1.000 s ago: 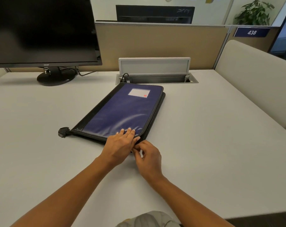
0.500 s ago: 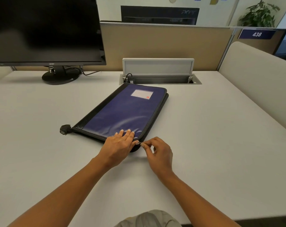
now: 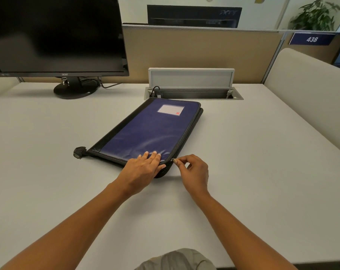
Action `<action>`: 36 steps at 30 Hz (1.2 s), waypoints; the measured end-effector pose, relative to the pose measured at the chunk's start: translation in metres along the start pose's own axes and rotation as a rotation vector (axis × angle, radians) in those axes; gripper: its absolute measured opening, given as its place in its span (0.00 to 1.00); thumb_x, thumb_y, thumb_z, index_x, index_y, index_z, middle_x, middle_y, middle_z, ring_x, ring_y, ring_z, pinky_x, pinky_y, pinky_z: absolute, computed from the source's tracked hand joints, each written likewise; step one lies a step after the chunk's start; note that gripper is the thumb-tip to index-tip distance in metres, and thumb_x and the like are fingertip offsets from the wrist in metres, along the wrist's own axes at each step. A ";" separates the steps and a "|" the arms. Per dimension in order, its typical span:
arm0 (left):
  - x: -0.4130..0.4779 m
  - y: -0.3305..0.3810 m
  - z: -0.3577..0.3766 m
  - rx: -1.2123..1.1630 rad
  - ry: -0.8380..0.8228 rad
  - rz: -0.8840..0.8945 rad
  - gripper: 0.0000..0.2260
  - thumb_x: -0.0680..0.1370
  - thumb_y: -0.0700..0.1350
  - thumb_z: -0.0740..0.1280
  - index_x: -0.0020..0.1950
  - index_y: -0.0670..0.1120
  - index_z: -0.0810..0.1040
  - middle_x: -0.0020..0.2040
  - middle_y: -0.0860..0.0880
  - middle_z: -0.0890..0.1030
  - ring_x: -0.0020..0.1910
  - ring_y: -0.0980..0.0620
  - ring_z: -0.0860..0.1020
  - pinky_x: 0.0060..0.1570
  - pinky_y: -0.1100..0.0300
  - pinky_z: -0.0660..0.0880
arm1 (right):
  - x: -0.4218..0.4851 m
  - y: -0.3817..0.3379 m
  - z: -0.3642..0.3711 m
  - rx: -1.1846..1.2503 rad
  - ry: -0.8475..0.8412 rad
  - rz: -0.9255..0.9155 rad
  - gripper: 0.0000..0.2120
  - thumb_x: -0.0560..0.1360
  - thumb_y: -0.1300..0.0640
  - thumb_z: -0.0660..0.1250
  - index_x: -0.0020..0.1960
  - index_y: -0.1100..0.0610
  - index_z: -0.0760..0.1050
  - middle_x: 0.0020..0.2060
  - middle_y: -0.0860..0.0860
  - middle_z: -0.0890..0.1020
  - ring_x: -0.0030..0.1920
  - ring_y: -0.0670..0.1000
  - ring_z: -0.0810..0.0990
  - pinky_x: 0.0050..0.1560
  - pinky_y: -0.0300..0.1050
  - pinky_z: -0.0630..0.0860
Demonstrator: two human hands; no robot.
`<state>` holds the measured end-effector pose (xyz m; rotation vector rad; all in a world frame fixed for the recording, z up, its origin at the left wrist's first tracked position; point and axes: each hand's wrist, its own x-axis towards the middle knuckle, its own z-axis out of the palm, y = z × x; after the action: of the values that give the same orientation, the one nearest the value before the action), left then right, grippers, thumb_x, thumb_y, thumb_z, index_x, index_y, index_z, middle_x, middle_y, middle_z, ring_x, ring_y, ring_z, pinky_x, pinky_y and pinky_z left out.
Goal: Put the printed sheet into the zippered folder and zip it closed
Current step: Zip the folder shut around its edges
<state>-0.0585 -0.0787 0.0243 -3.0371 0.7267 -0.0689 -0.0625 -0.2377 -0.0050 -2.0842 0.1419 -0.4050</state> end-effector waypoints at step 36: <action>0.004 -0.030 -0.075 -0.573 0.730 -0.142 0.28 0.75 0.62 0.51 0.56 0.44 0.81 0.36 0.43 0.84 0.31 0.47 0.79 0.33 0.54 0.74 | 0.013 -0.106 -0.004 0.100 0.121 -0.614 0.05 0.71 0.56 0.68 0.42 0.58 0.80 0.39 0.52 0.83 0.39 0.46 0.79 0.38 0.31 0.74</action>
<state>-0.0445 -0.0541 0.0999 -3.5928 0.6150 -1.2194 -0.0585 -0.1888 0.0905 -1.9728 -0.4515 -0.8862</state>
